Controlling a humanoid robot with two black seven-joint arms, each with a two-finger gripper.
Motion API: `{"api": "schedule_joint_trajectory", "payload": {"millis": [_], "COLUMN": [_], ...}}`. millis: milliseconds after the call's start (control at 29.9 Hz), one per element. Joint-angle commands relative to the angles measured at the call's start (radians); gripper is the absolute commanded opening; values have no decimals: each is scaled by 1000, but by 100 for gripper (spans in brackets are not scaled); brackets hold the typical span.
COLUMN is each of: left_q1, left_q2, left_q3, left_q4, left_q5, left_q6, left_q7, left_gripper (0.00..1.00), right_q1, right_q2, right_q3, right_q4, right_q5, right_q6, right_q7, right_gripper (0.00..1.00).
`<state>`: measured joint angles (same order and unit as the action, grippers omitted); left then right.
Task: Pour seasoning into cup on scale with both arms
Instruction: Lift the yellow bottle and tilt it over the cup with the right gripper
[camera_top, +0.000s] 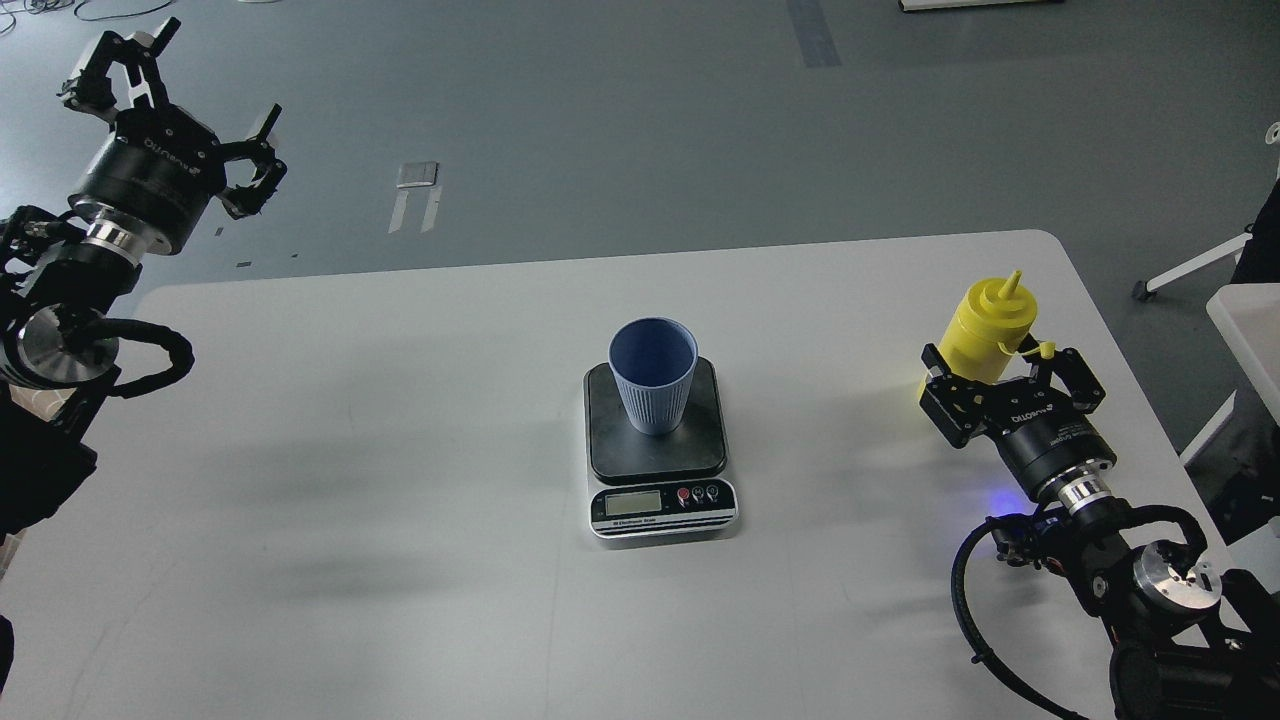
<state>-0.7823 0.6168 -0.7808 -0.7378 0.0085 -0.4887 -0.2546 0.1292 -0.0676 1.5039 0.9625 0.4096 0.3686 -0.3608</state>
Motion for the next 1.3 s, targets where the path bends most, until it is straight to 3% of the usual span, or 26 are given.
{"api": "schedule_joint_trajectory", "payload": {"millis": [0, 100, 234, 568, 735, 969, 1270], "left_q1": [0, 0, 0, 0, 0, 0, -2], "left_q2": [0, 1, 0, 0, 0, -2, -3], "left_q3": [0, 0, 0, 2, 2, 0, 0], "left_q4": [0, 0, 0, 2, 2, 2, -2], "left_q5": [1, 1, 1, 1, 1, 1, 1], "left_q6": [0, 0, 0, 0, 0, 0, 0], "left_q7": [0, 0, 0, 0, 0, 0, -3], "left_gripper": [98, 98, 98, 98, 98, 98, 98], "right_q1": [7, 6, 4, -6, 18, 174, 354], "right_q2": [5, 5, 5, -5, -73, -123, -136], "right_q3": [-2, -4, -2, 2, 5, -1, -5], "right_q4": [-1, -1, -2, 48, 116, 186, 186], "right_q5": [0, -3, -23, -29, -84, -412, -808], "right_q6": [-4, -4, -2, -5, -68, -157, -158], "right_q7": [2, 6, 6, 5, 5, -7, -47], "right_gripper": [83, 61, 52, 50, 50, 51, 51]}}
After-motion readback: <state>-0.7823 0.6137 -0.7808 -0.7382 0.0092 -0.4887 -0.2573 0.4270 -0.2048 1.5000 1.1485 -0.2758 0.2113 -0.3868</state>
